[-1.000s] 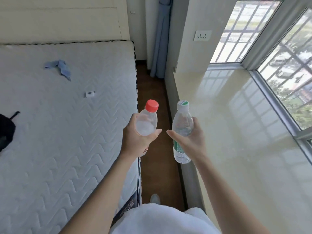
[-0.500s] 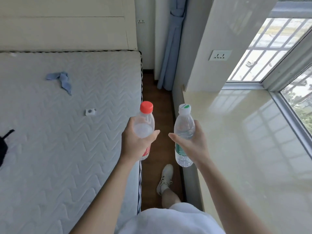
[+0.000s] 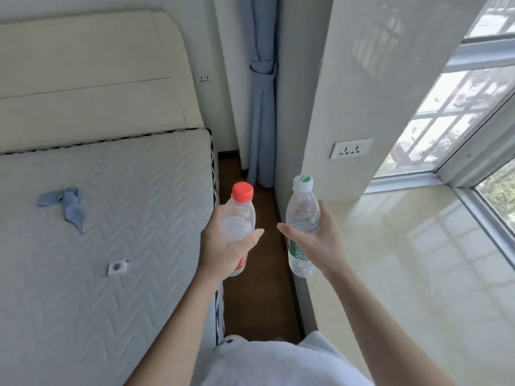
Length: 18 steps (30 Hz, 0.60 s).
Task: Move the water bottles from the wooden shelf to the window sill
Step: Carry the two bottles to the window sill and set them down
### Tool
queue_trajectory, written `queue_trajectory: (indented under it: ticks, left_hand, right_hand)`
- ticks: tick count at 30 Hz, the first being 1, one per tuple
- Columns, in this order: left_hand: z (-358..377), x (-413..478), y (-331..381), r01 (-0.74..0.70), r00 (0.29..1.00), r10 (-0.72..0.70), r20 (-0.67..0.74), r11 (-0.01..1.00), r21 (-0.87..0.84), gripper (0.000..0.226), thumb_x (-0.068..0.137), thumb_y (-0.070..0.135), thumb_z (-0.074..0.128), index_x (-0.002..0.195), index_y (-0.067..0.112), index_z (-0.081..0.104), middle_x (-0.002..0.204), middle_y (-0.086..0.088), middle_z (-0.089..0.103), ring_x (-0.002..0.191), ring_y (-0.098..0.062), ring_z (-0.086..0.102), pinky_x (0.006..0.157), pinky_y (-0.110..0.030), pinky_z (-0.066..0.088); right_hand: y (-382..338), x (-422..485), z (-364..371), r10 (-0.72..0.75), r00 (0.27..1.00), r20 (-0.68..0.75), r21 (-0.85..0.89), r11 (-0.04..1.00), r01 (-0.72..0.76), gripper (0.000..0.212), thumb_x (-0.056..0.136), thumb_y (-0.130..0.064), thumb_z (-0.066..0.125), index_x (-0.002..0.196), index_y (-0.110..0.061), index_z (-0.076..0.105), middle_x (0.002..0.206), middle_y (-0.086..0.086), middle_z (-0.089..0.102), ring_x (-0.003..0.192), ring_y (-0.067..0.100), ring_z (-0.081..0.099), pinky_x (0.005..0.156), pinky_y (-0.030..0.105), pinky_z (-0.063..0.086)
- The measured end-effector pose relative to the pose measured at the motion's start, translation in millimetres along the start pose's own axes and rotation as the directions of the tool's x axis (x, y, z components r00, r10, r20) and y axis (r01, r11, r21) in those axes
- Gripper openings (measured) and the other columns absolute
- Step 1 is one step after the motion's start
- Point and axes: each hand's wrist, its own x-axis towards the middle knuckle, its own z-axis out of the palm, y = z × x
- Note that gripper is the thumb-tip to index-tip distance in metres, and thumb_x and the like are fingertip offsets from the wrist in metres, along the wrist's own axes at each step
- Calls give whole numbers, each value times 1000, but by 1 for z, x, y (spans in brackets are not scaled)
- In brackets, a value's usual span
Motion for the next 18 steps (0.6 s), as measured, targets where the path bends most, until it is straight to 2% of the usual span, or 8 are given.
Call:
queue_trajectory:
  ticks: [4,6,8,11,14,16,18]
  left_hand:
    - [29,49,8,-41,997,41,68,999,8,57,72,33,85,108,47,44,103,29,50,103,14,49,75,-1,34]
    - [41,71,11,-64,991,62,116,998,7,56,72,32,85,105,50,44,103,31,51,102,19,47,74,0,33]
    - [56,98,13,-68,984,68,165,998,-8,55,71,30,86,102,50,45,100,32,53,101,18,48,75,-4,34]
    - [82,141,23,-51,963,66,261,997,-65,52,68,29,88,99,46,50,95,29,58,97,11,54,75,-10,40]
    - [122,179,34,-80,906,117,406,991,-107,52,66,22,89,101,39,55,95,20,63,94,7,58,74,-3,42]
    - [152,199,46,-118,847,166,506,985,-125,51,68,17,89,103,35,57,94,17,64,90,5,60,72,-2,42]
    - [179,216,58,-152,773,211,599,977,-148,50,68,21,89,107,27,57,92,16,64,86,5,61,70,-4,44]
  right_hand:
    - [7,40,-12,33,999,-41,22,999,-32,59,69,-36,90,116,-25,56,104,-6,67,96,9,67,81,28,56]
    - [12,56,-18,62,996,-67,35,998,-60,63,66,-44,89,116,-26,55,105,-6,68,98,11,67,83,32,57]
    - [17,73,-27,99,990,-97,70,993,-93,67,60,-52,86,114,-27,56,103,-5,69,97,14,69,84,38,59]
    - [23,98,-47,141,973,-181,114,986,-122,58,59,-45,87,107,-27,58,96,-5,70,91,14,70,79,37,59]
    - [26,123,-68,176,937,-302,123,982,-145,51,61,-38,88,101,-28,57,88,-10,68,83,9,68,70,27,53]
    - [28,138,-82,210,892,-401,145,976,-164,50,60,-40,89,98,-31,57,89,-10,68,84,11,69,71,32,54]
    - [30,150,-95,244,834,-495,173,968,-181,53,58,-43,88,99,-34,56,92,-9,69,88,15,69,77,41,58]
